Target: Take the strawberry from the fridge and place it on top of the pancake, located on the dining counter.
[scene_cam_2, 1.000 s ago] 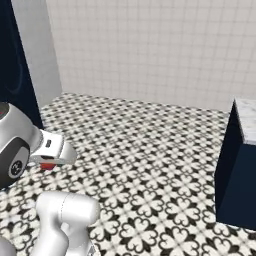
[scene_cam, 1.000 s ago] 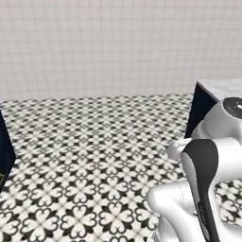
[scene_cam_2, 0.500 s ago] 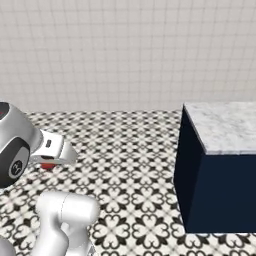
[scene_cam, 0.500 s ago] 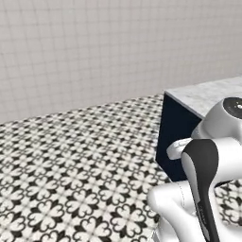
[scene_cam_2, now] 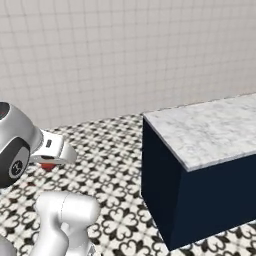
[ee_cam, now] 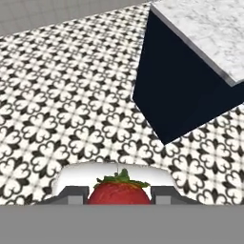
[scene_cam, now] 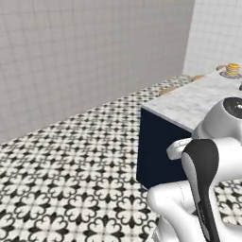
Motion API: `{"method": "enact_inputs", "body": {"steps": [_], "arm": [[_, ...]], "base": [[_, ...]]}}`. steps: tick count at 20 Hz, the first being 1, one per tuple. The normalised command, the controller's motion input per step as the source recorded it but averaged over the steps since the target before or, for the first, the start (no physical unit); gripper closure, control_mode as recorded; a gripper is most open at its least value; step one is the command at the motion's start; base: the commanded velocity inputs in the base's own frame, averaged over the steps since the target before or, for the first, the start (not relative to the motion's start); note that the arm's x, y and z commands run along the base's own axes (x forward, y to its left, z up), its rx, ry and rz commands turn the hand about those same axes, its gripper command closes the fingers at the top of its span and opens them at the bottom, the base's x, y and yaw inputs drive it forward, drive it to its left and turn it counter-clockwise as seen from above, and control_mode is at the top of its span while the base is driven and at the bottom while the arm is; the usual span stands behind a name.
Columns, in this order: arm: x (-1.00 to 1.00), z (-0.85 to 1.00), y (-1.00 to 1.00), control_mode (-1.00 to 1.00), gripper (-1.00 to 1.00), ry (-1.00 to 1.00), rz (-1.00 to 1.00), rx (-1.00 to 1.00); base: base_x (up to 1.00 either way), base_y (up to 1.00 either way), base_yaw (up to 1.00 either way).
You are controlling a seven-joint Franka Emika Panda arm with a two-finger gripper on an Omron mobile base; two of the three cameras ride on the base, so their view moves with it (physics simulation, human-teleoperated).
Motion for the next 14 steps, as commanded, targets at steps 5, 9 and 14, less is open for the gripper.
{"method": "enact_inputs", "body": {"steps": [5, 9, 14], "arm": [[0.00, 0.00, 0.00, 1.00, 1.00, 0.00, 0.00, 0.00], [0.00, 0.00, 0.00, 1.00, 1.00, 0.00, 0.00, 0.00], [0.00, 0.00, 0.00, 1.00, 1.00, 0.00, 0.00, 0.00]], "base": [[0.88, 0.74, -0.49], [0.71, 0.92, -0.46], [0.39, 1.00, -0.36]]}}
